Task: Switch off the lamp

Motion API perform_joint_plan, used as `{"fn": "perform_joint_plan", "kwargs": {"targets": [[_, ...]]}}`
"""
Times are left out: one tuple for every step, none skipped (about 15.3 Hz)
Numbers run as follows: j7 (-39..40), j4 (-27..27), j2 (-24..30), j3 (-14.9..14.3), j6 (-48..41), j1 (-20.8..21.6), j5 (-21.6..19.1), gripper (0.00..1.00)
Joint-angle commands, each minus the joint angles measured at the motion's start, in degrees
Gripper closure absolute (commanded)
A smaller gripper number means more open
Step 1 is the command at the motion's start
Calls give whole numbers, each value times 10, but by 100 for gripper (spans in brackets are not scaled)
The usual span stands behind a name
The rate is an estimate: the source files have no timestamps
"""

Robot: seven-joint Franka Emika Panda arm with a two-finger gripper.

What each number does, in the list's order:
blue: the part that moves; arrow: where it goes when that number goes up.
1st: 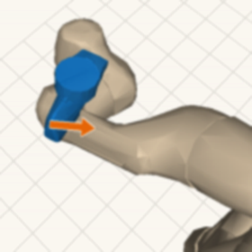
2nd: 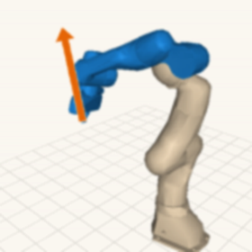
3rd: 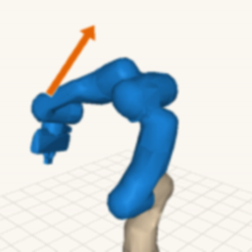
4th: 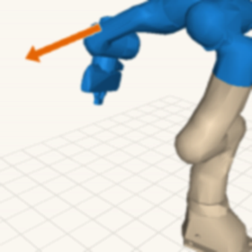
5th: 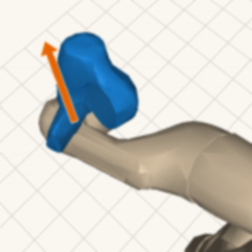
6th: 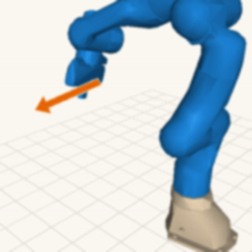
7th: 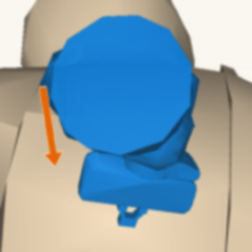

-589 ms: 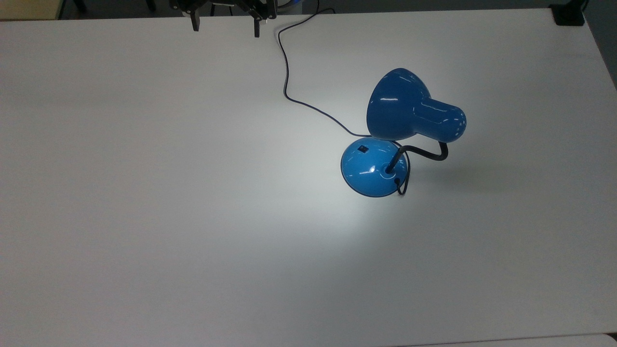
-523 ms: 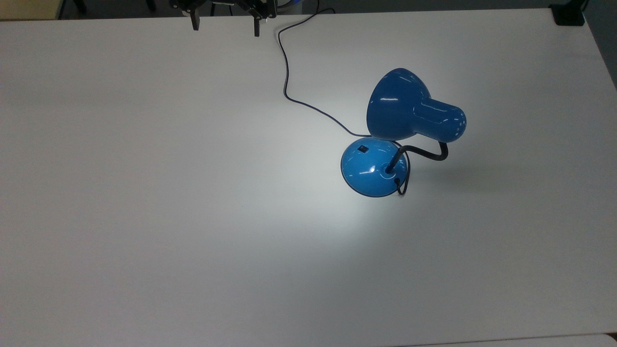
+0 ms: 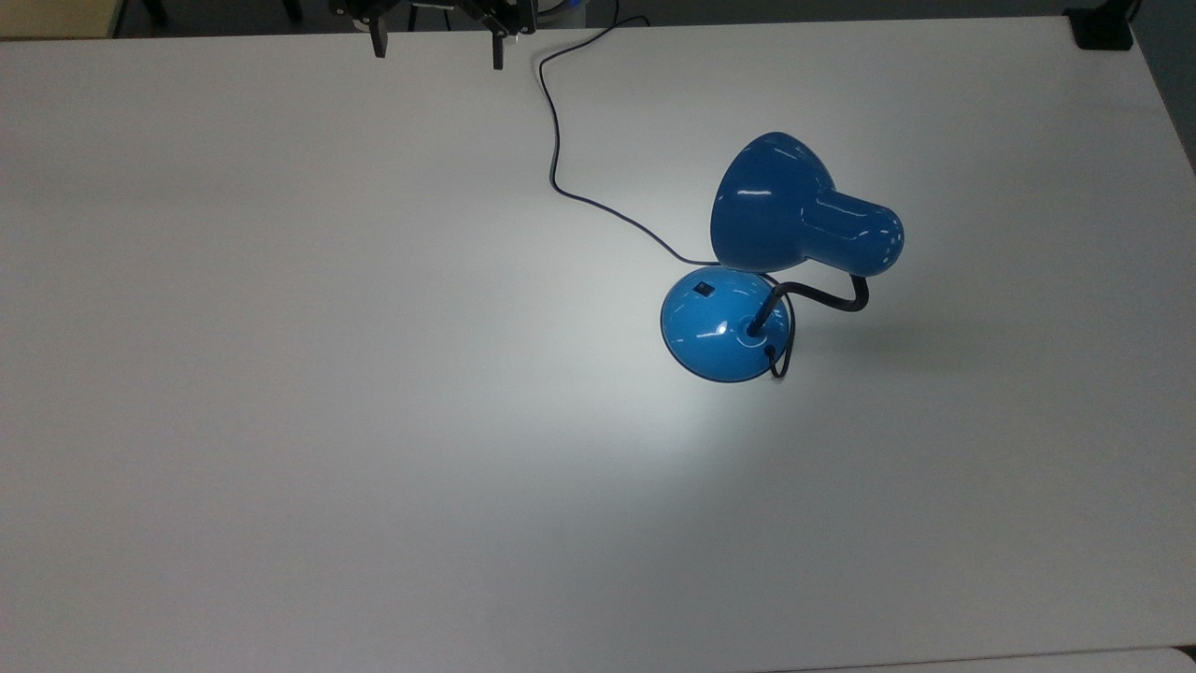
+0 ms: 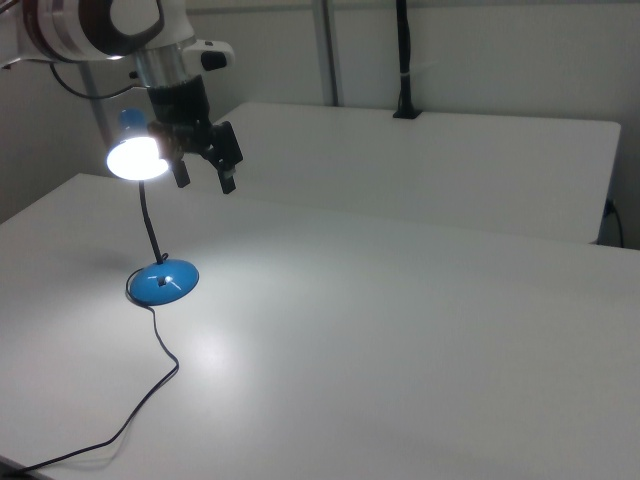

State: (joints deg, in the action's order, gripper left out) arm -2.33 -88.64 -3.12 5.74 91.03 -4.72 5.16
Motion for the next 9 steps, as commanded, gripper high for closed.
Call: {"fn": "perform_joint_plan", "kwargs": {"targets": [[4, -2, 11, -11, -19, 11, 2, 0], [4, -2, 11, -11, -20, 12, 2, 0], [4, -2, 10, -11, -19, 12, 2, 0], [4, -2, 11, -11, -19, 12, 3, 0], [4, -2, 11, -11, -20, 12, 2, 0], [4, -2, 11, -11, -19, 12, 3, 0], [6, -2, 11, -11, -19, 12, 2, 0], [10, -3, 11, -11, -20, 12, 2, 0], [18, -2, 11, -11, -20, 12, 2, 2]]}}
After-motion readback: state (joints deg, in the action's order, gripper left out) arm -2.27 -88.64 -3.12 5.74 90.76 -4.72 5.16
